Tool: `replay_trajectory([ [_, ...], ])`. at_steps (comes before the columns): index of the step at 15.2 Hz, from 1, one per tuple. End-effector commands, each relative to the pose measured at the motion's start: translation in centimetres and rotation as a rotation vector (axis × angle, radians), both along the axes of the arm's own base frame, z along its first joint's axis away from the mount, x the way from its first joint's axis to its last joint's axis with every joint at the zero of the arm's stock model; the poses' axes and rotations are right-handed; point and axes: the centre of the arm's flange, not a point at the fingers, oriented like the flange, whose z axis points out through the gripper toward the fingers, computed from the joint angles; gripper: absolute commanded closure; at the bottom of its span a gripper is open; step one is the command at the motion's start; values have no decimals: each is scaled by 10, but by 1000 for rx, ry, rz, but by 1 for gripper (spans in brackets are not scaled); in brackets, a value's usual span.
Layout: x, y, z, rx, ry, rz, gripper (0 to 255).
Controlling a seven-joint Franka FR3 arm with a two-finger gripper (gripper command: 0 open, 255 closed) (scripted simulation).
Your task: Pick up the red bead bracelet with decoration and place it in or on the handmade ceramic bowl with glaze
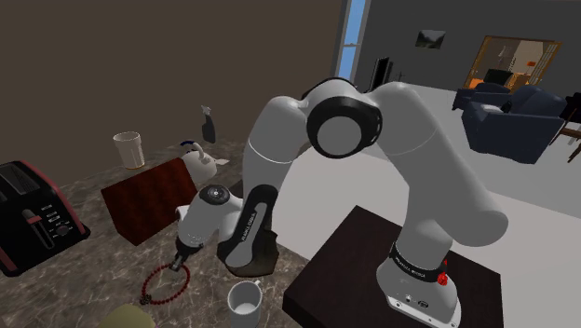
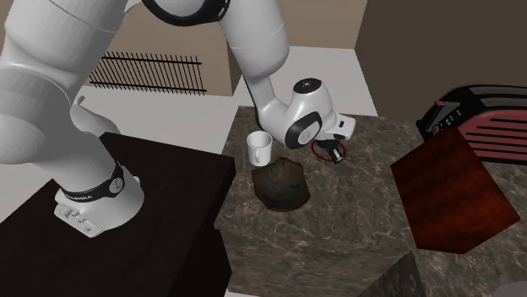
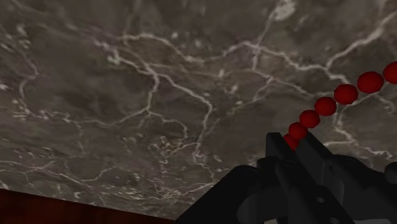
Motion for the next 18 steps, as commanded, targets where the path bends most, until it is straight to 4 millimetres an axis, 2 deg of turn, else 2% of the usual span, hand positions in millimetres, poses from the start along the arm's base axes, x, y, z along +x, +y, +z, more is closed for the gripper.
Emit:
replay_trajectory([
  [1, 0, -1, 10, 0, 0, 0, 255],
  [18, 0, -1, 100, 0, 0, 0, 255],
])
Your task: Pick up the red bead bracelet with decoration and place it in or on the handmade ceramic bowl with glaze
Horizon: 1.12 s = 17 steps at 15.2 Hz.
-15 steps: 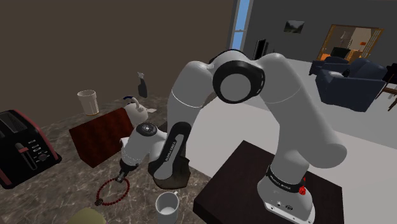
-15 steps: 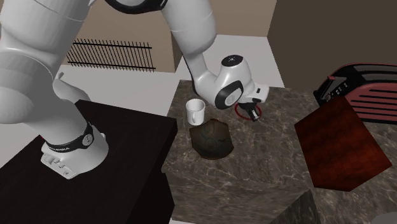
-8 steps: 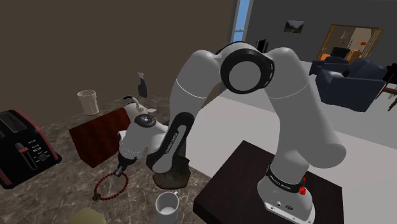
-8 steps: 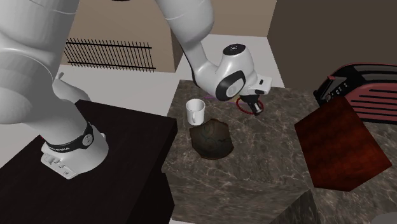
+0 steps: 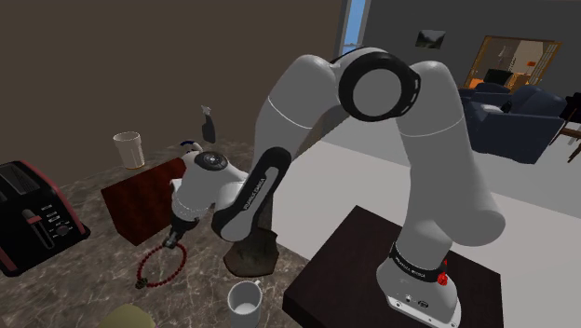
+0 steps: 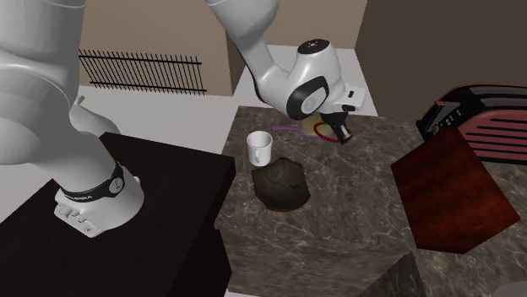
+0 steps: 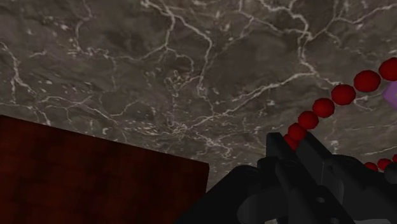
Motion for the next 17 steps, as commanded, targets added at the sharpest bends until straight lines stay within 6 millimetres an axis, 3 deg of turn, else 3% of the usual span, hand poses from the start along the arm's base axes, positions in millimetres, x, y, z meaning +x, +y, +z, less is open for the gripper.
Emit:
replay_trajectory([
  [1, 0, -1, 11, 0, 0, 0, 255],
  [4, 0, -1, 23, 0, 0, 0, 255],
  [17, -82, -151, 27, 0, 0, 0, 255],
])
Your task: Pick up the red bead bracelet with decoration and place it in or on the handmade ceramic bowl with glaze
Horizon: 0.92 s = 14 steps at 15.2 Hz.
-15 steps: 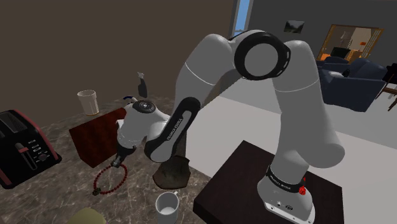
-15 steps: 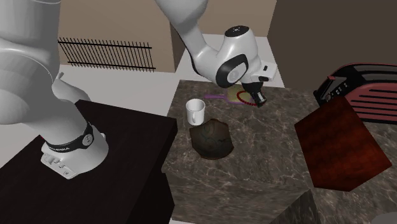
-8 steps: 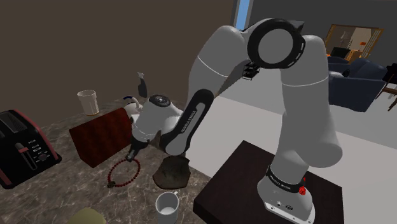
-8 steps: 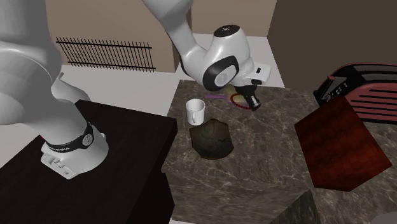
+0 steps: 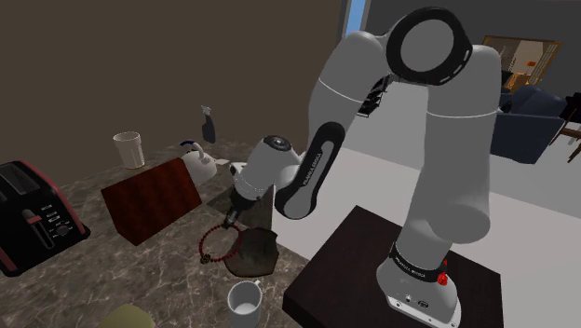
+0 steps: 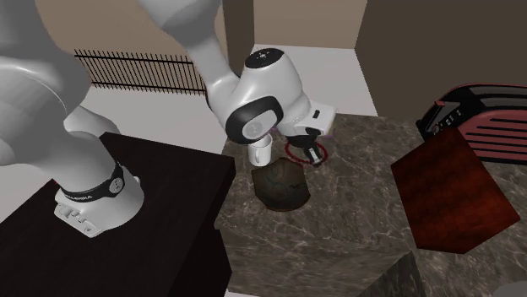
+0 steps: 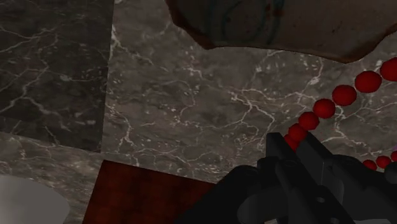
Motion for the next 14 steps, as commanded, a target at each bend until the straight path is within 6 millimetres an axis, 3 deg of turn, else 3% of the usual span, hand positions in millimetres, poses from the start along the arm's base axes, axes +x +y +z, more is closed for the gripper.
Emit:
replay_trajectory([
  [1, -14, -22, 2, 0, -1, 0, 255],
  [7, -50, -88, 4, 0, -1, 0, 255],
  [14, -50, -88, -33, 0, -1, 0, 255],
])
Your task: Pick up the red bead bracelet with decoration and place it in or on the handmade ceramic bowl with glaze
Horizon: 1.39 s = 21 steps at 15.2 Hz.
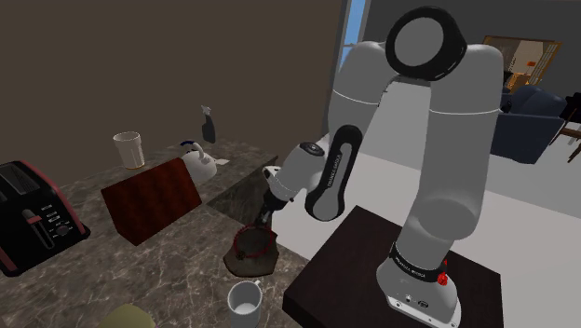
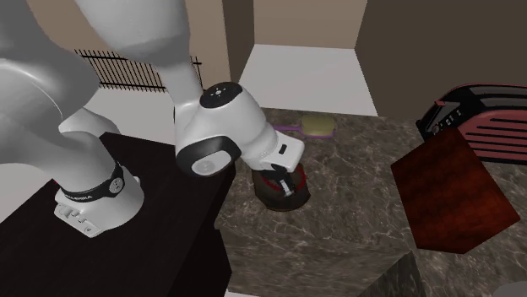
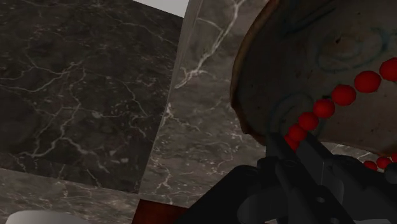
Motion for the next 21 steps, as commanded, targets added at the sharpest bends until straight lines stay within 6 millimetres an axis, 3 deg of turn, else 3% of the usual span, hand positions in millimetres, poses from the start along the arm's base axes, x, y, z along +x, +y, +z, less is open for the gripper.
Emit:
replay_trajectory([
  [1, 0, -1, -10, -1, -1, 0, 255],
  [7, 0, -1, -43, -1, -1, 0, 255],
  [14, 0, -1, -43, -1, -1, 0, 255],
  [15, 0, -1, -43, -1, -1, 0, 0],
  [20, 0, -1, -43, -1, -1, 0, 0],
  [21, -5, -3, -32, -1, -1, 0, 0],
])
